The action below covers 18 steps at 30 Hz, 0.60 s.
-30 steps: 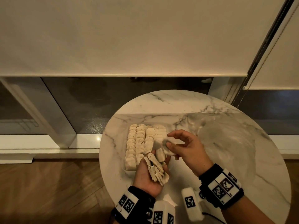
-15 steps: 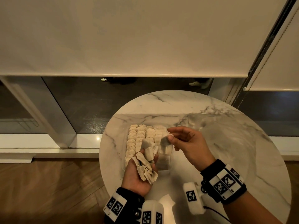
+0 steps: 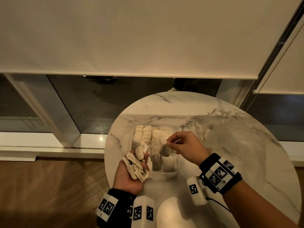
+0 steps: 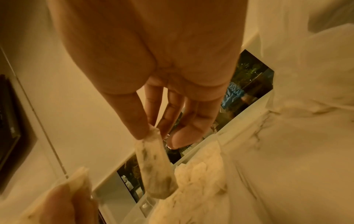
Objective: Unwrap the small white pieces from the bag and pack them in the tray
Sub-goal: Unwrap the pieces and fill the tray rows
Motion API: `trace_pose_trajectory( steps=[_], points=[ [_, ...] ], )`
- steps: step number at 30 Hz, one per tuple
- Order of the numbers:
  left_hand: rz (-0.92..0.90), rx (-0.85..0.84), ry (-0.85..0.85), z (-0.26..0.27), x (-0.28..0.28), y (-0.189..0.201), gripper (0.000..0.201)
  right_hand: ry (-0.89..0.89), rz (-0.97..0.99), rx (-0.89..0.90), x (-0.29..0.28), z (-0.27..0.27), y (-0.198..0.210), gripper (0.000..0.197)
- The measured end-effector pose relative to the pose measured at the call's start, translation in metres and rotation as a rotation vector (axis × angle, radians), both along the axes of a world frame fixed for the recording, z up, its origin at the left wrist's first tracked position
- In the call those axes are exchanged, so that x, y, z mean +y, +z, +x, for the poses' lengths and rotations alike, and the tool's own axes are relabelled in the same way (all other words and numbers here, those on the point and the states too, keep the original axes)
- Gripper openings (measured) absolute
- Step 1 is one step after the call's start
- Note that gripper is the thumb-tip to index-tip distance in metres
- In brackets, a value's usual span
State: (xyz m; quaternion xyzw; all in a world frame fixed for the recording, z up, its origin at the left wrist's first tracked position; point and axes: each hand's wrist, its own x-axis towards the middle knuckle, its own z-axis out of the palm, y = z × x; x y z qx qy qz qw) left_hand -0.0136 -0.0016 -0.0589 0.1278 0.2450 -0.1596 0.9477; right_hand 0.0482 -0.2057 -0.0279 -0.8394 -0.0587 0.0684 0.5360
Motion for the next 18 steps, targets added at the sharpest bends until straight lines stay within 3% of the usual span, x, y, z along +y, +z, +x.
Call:
trace_pose_trajectory(
  steps=[5, 12, 15, 18],
  points=[
    [-0.056, 0.011, 0.017, 0.0, 0.006, -0.003, 0.023, 0.102, -0.259, -0.054, 0.007, 0.009, -0.005, 0.004],
    [-0.003, 0.03, 0.083, 0.004, 0.015, -0.011, 0.029, 0.255, -0.348, 0.231, 0.025, 0.021, -0.009, 0.005],
    [0.014, -0.004, 0.098, 0.002, 0.014, -0.011, 0.028, 0.301, -0.521, 0.241, 0.038, 0.025, -0.014, 0.013],
    [0.034, -0.026, 0.113, -0.001, 0.011, -0.004, 0.026, 0.314, -0.681, 0.201, 0.048, 0.029, -0.02, 0.008]
  ],
)
